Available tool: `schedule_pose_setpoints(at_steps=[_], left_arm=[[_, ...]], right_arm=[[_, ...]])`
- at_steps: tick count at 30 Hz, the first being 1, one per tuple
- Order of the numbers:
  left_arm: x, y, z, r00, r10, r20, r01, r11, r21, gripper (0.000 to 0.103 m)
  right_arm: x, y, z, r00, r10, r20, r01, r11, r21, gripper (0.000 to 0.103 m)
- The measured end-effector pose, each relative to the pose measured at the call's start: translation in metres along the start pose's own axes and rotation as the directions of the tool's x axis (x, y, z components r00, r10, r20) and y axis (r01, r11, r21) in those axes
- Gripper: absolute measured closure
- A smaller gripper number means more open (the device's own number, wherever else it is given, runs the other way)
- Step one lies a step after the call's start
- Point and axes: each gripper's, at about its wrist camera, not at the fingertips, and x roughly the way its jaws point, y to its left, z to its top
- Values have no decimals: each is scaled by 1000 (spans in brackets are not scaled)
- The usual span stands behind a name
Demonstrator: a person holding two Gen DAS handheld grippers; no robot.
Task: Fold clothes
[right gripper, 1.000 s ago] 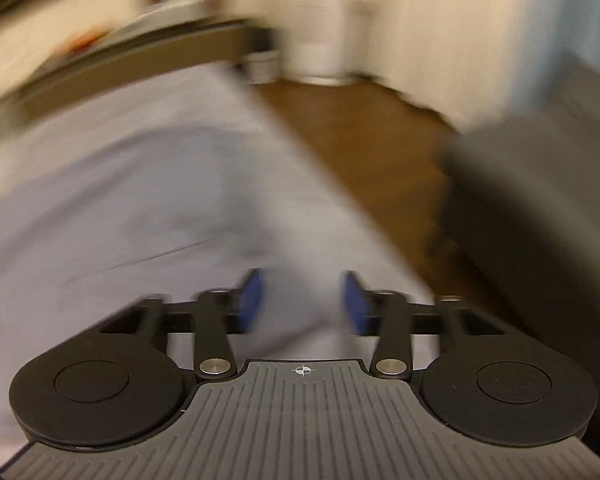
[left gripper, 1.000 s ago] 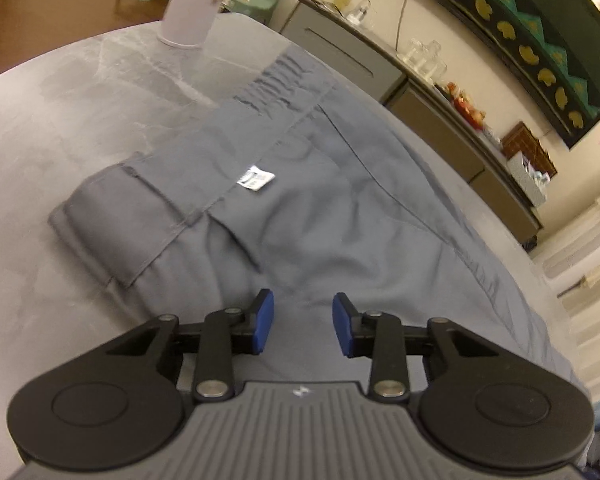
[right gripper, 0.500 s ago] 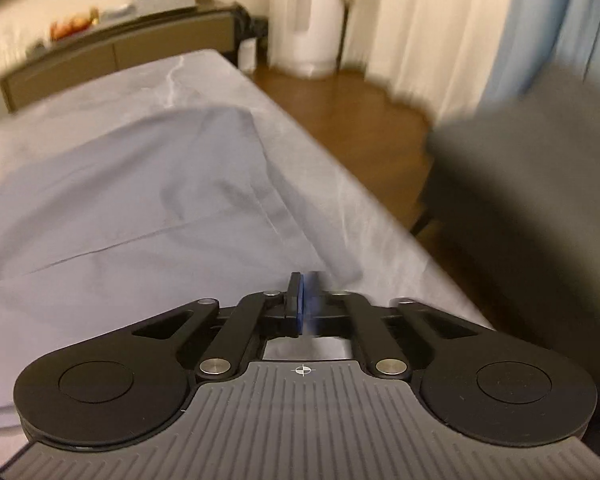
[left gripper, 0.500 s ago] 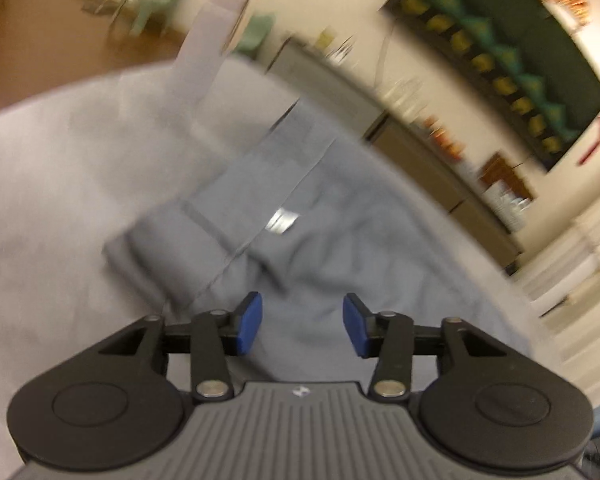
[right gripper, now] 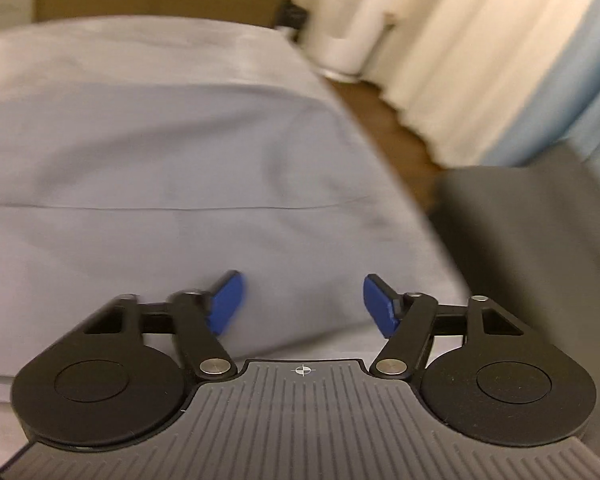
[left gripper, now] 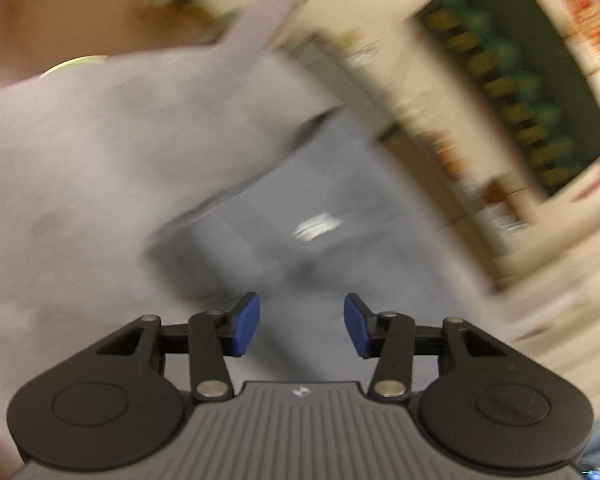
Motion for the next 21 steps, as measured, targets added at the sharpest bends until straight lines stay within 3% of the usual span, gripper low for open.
schedule_pose_setpoints(at_steps=[1, 4, 5, 8, 11, 15, 16, 17, 19, 21], left_arm=[[-7, -7, 10, 999, -33, 35, 32, 999, 17, 49], [3, -34, 55, 990, 83, 118, -94, 991, 95, 41], [15, -40, 71, 986, 114, 121, -128, 985, 113, 35], [68, -46, 112, 980, 180, 82, -191, 969, 157, 33], [120, -45, 130, 983, 180, 24, -181, 962, 203, 31], [172, -40, 138, 991, 116, -61, -101, 973, 206, 33], [180, -41, 139, 992, 98, -77, -80, 975, 206, 40], [187, -41, 140, 992, 81, -94, -60, 977, 206, 66], [173, -51, 132, 996, 47, -77, -24, 962, 272, 86], [158, -60, 124, 998, 12, -61, 10, 941, 338, 91]], right_arm=[[-12, 4, 3, 998, 36, 41, -37, 999, 14, 47], [-59, 24, 14, 959, 213, 186, -226, 973, 52, 36], [-73, 39, 18, 938, 275, 212, -289, 956, 39, 36], [-119, 98, 25, 857, 454, 245, -450, 890, -75, 33], [-153, 166, 41, 769, 594, 238, -549, 803, -232, 19], [-193, 256, 66, 701, 690, 180, -595, 705, -387, 17], [-198, 280, 73, 691, 703, 168, -598, 687, -414, 17], [-206, 301, 78, 685, 710, 162, -596, 675, -435, 17], [-212, 340, 100, 675, 724, 141, -602, 651, -463, 17], [-232, 370, 114, 662, 737, 137, -607, 635, -478, 17]])
